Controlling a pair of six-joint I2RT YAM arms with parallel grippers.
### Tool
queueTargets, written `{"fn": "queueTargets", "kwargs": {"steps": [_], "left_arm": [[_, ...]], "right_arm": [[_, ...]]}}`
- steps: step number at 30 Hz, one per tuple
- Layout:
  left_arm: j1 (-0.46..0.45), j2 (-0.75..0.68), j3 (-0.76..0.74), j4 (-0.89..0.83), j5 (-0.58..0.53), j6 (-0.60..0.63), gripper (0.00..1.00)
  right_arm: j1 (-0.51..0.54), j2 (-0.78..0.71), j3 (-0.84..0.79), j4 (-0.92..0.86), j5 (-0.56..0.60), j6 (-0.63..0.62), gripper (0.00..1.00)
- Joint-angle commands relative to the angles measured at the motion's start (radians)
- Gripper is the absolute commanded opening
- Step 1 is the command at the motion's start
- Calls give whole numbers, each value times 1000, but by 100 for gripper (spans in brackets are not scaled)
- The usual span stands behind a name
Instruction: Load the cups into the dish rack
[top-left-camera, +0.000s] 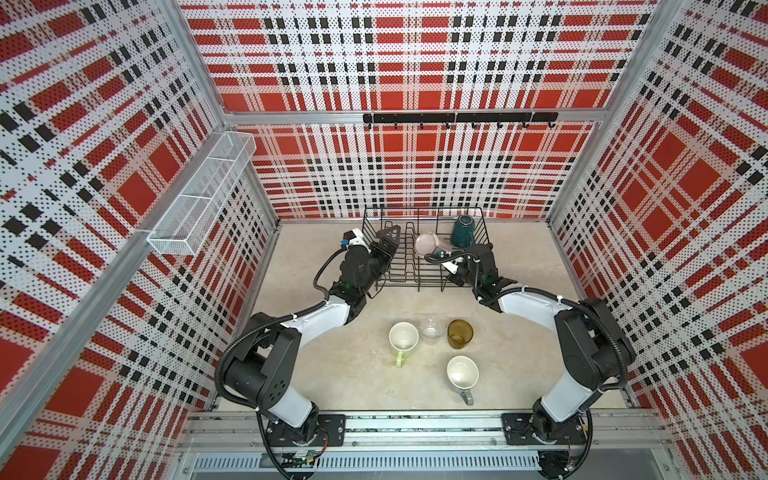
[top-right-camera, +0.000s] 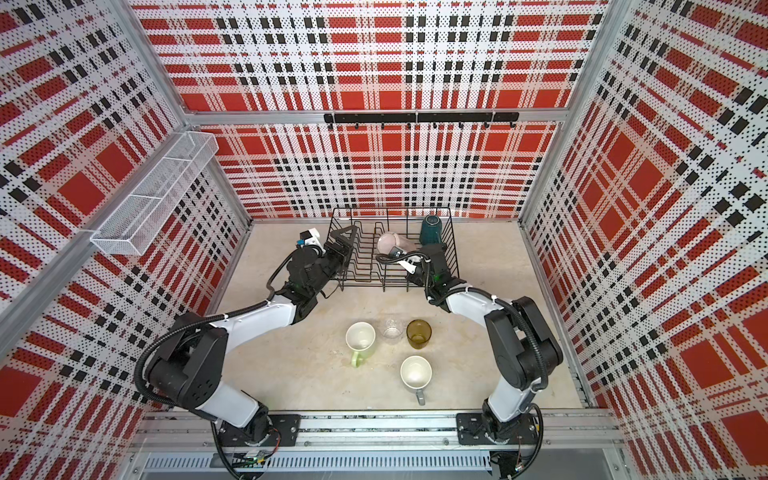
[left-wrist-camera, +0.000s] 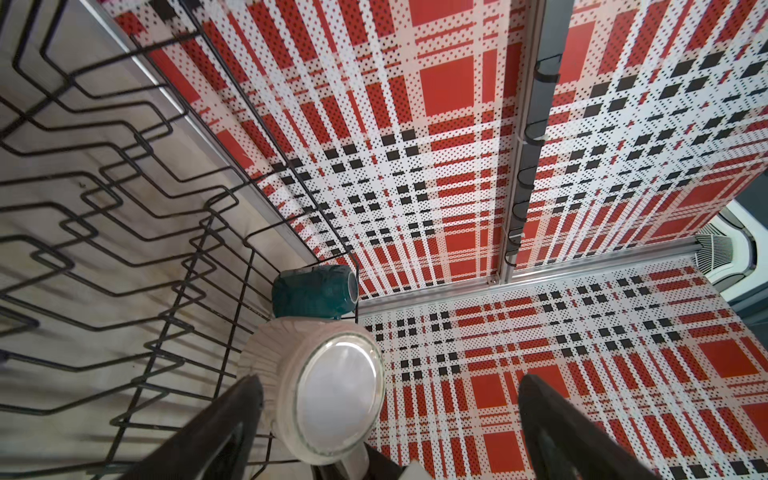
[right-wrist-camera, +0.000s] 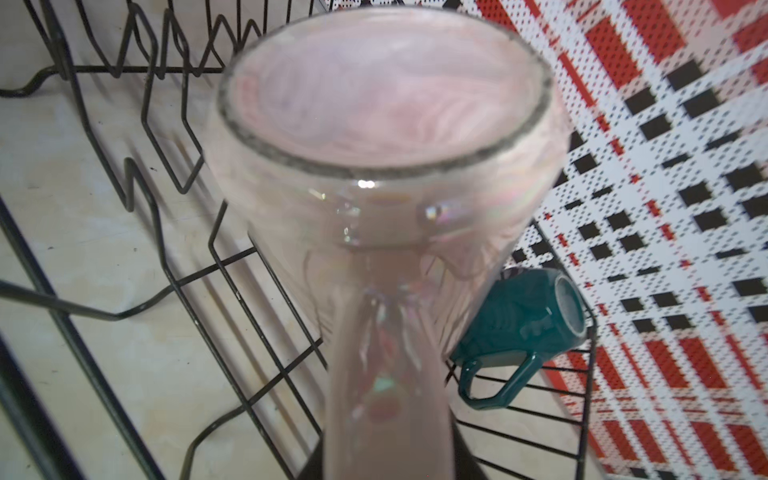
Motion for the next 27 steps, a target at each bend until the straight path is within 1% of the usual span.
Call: {"fn": "queueTargets", "kwargs": {"steps": [1,3,6,12,15,19,23,24,27], "left_arm": [[24,-68,-4,-52,-53,100,98],[35,-93,-11,-81,-71,133,98],[57,-137,-32,-115,-94,173,98],[120,-245,-86,-202,-153,257,98],[143,-311,-98,-286,-215,329,98],[180,-398,-120,-391,-283,395,98],[209,-465,-157,-439,-294,420,98],[246,-480,-167,-450,-296,426,98],[265,-512,-189,-468,-305,440,98]], "right_arm": [[-35,18,107,71,-121,188,0],[-47,44,132,83,-133,245,0],[-49,95,176,102,-96,304,0],[-36,214,277,156,-31,467,0],[-21,269,324,164,30,478,0],[-19,332,387,152,40,500,0],[-20,398,459,119,55,466,0],[-20,415,473,118,56,462,0],[-21,464,528,99,53,458,0]]}}
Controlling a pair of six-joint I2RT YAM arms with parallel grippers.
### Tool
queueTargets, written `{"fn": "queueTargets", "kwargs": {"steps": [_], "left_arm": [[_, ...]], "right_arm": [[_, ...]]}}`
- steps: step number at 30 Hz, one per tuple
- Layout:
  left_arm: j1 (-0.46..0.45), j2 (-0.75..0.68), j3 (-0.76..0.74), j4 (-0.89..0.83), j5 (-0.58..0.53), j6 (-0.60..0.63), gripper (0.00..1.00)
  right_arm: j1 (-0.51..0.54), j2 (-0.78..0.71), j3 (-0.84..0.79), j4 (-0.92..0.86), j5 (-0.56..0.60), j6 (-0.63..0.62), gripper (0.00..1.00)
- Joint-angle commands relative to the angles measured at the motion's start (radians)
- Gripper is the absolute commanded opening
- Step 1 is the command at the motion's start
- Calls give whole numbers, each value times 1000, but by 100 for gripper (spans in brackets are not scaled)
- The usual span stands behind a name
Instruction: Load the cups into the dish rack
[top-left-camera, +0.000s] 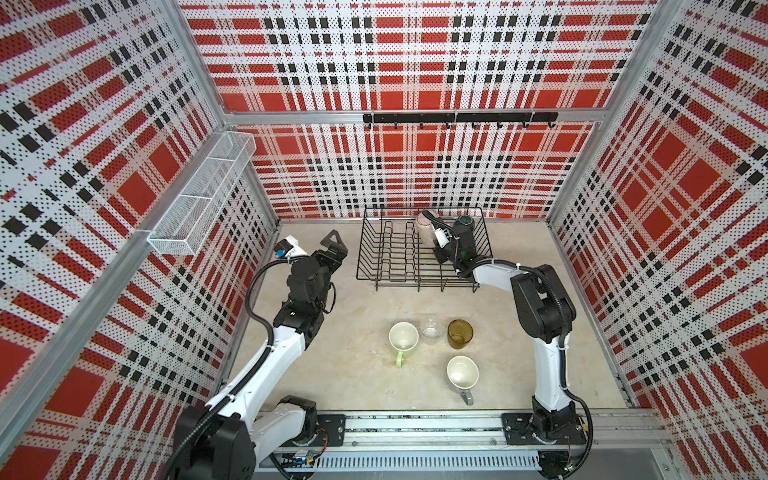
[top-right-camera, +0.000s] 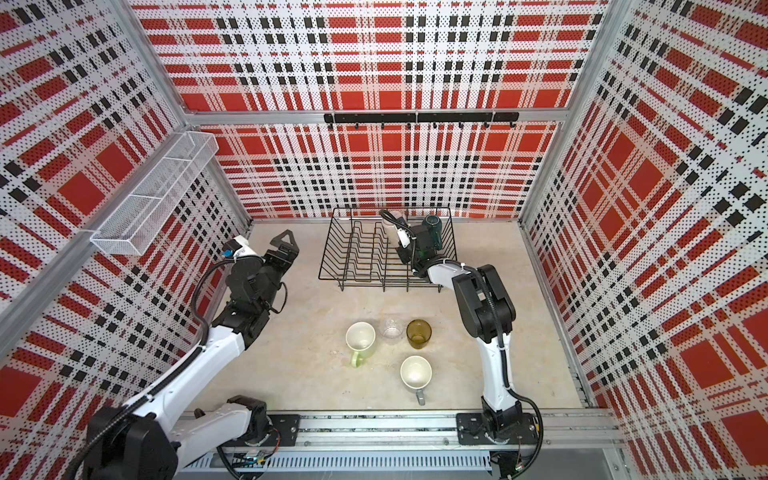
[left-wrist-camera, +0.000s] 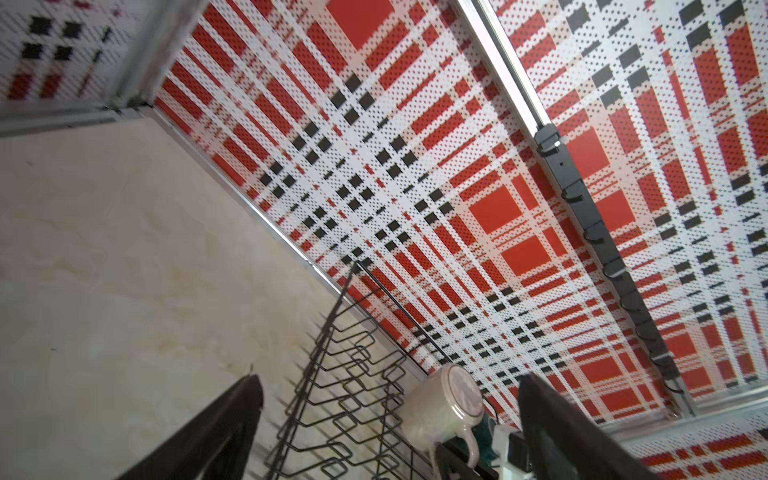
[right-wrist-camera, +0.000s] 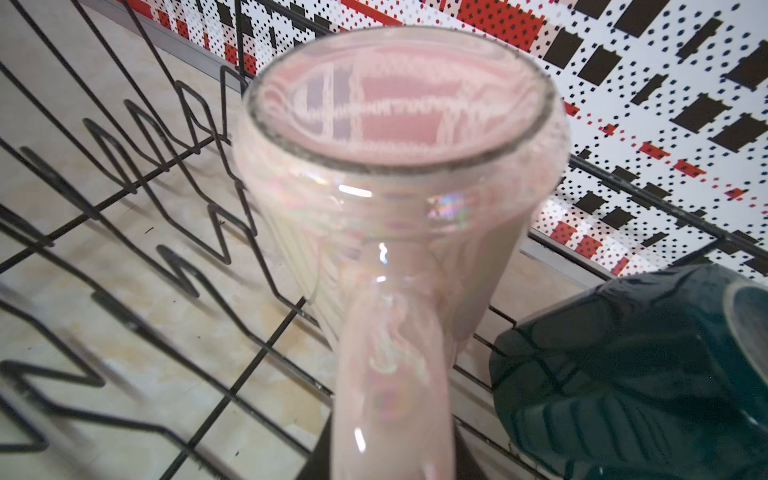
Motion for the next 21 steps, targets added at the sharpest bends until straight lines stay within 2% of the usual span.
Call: {"fn": "queueTargets", "kwargs": {"steps": [1,5,18,21], "left_arm": [[23,-37,-30,-64,-35,52,98],[30,-57,-42,-80,-33,61,98],[32,-72,-71,-101,-8,67,98],[31,-75,-73,-100,-5,63,98]], "right_arm": [[2,27,97,89,7,0,0],[3,67,149,55,4,-8,0],[-8,81,104,64,-45,85,0],[-8,88,104,63,-36,98,5]]}}
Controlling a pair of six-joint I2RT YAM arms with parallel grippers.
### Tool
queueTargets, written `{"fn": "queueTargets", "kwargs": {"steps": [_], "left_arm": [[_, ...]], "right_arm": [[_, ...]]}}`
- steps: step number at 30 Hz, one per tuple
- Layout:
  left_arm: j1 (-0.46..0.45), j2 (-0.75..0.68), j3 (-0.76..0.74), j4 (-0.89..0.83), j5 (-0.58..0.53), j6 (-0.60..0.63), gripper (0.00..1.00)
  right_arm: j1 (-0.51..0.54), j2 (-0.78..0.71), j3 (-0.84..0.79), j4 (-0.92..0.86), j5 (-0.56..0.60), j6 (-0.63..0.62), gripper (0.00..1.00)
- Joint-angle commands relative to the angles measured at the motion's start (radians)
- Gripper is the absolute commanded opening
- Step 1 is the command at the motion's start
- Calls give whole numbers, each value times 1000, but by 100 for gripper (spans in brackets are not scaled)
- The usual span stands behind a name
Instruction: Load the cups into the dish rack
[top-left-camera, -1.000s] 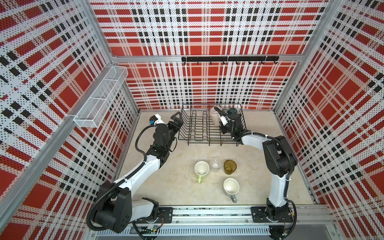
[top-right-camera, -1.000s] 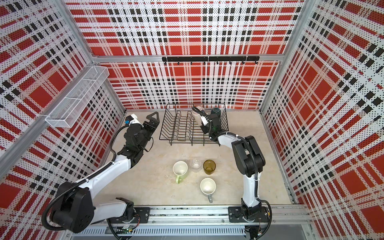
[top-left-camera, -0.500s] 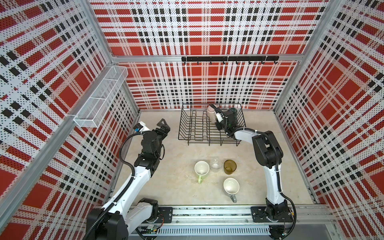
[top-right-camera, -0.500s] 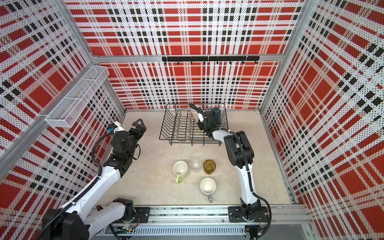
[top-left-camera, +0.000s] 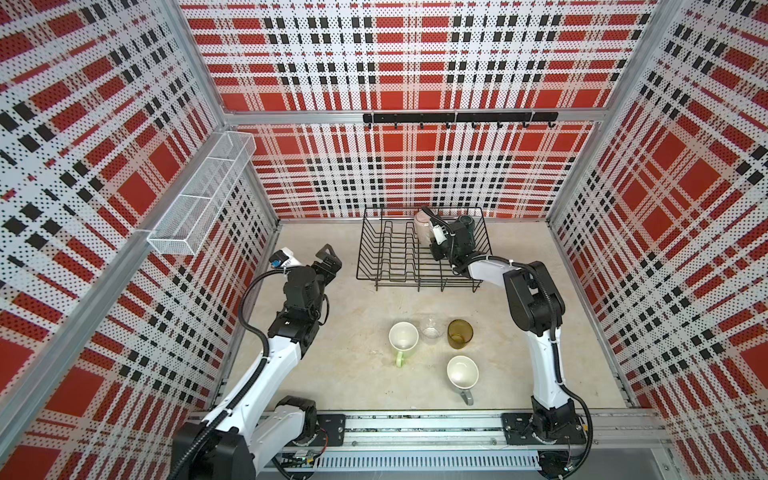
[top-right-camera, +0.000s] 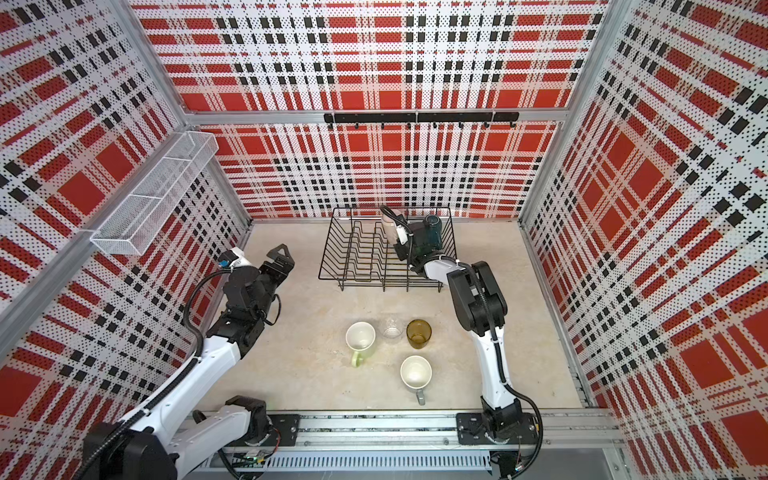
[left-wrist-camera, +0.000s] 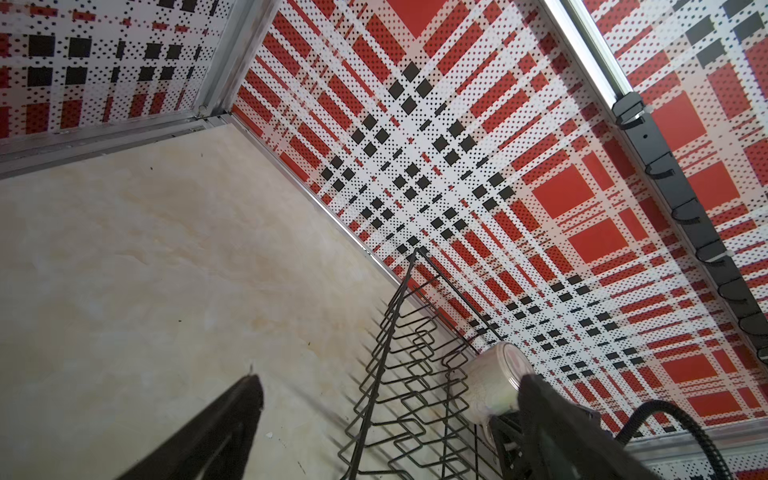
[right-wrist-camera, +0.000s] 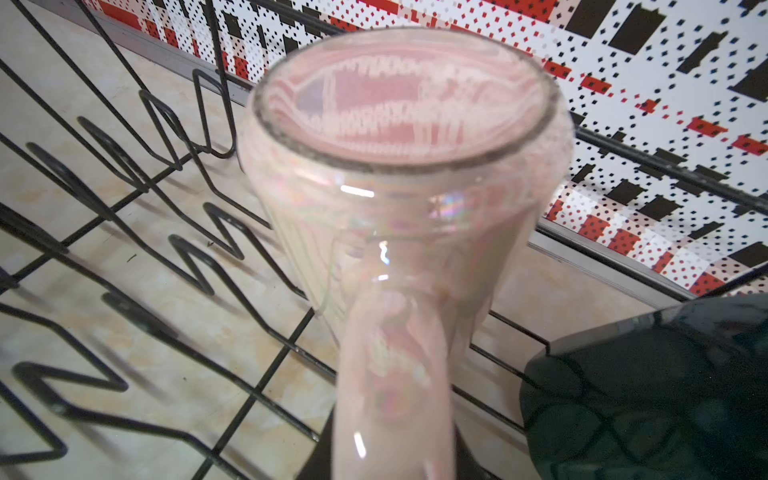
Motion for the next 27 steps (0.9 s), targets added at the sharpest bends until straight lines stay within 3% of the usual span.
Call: {"fn": "queueTargets", "kwargs": {"steps": [1,7,12,27], "left_arm": [[3,-19,-11,-7,6,12,98],[3,-29,-18,-12,9,7,98],[3,-35,-24,-15,19,2,98],[27,-96,-49,-108,44,77,98]], "right_arm": [[-6,7,11,90,-5,31,6],[-16,24,21,69,-13,71,7],[-16,18,3,77,14,77,20],[-28,-35,-84,111,-13,52,33]]}}
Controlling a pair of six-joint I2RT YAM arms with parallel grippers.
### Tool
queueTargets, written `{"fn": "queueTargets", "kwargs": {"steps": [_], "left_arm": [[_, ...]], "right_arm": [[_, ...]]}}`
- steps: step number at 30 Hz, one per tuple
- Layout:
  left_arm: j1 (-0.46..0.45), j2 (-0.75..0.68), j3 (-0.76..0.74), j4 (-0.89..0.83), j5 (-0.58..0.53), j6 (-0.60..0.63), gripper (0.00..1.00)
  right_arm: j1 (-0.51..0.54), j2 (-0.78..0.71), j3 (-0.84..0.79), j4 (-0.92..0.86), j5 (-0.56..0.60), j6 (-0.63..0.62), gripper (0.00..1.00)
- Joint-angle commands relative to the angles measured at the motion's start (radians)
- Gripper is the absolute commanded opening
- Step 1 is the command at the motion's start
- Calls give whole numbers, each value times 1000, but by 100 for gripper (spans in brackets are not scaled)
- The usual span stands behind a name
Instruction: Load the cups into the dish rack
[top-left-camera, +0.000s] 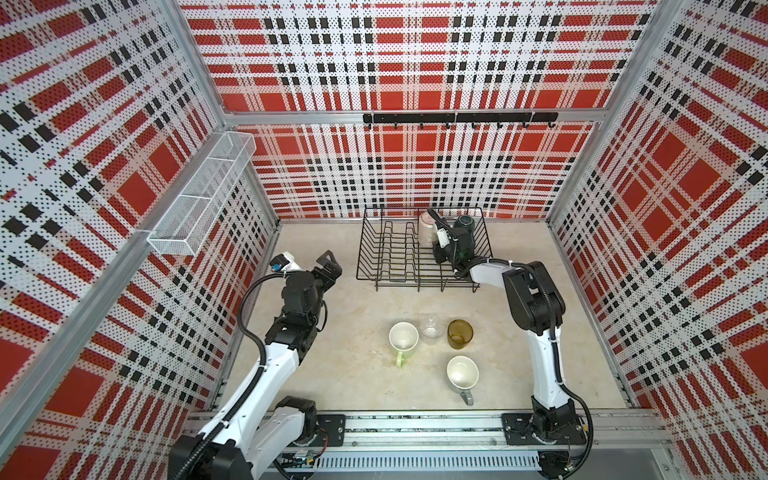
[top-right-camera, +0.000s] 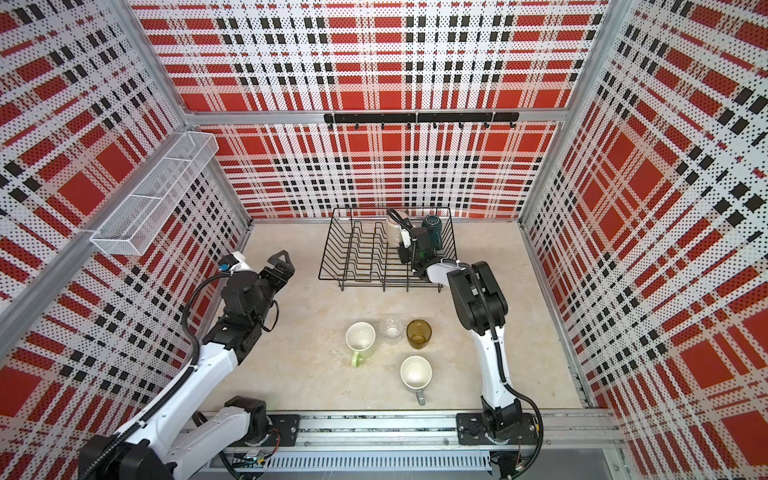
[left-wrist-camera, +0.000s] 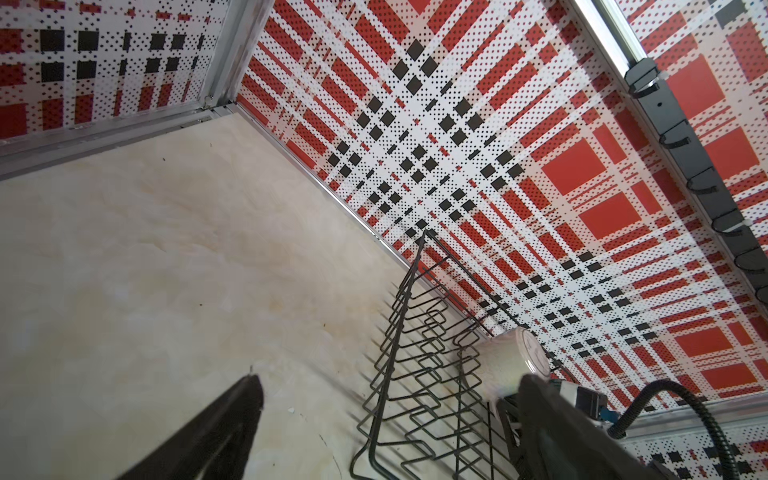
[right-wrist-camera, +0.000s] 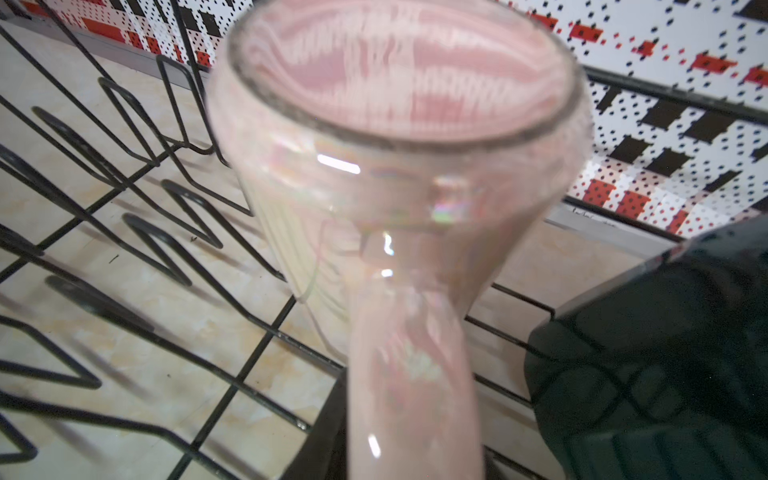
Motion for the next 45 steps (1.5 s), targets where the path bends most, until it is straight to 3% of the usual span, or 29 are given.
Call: {"fn": "queueTargets", "kwargs": {"steps": [1,8,11,18,27,32,34,41,45], "left_arm": [[18,-35,-22,-41,17,35,98],[25,-42,-33,-68,150,83,98],[-13,-47,-40,-55,198,106,98],[-250,1,27,-172,156,222,98],[-500,102,91,-422,216,204,95],[-600,159,114,-520,240,211,93],[-613,188,109,-529,263,205,91],[-627,269,98,-530,298,183,82],[-624,293,104,-532,274,181,70]], "right_arm": [[-6,-51,-17,36,-8,-18,35],[-5,-105,-40,49,-43,-10,47],[-6,-144,-73,68,-56,-3,49],[-6,-320,-235,136,-97,38,50],[-6,-613,-427,131,-112,33,53],[-6,-749,-495,95,-10,45,79],[-7,-803,-518,82,23,70,100],[-11,-933,-608,88,92,111,100],[-15,-957,-590,23,26,111,100]]}}
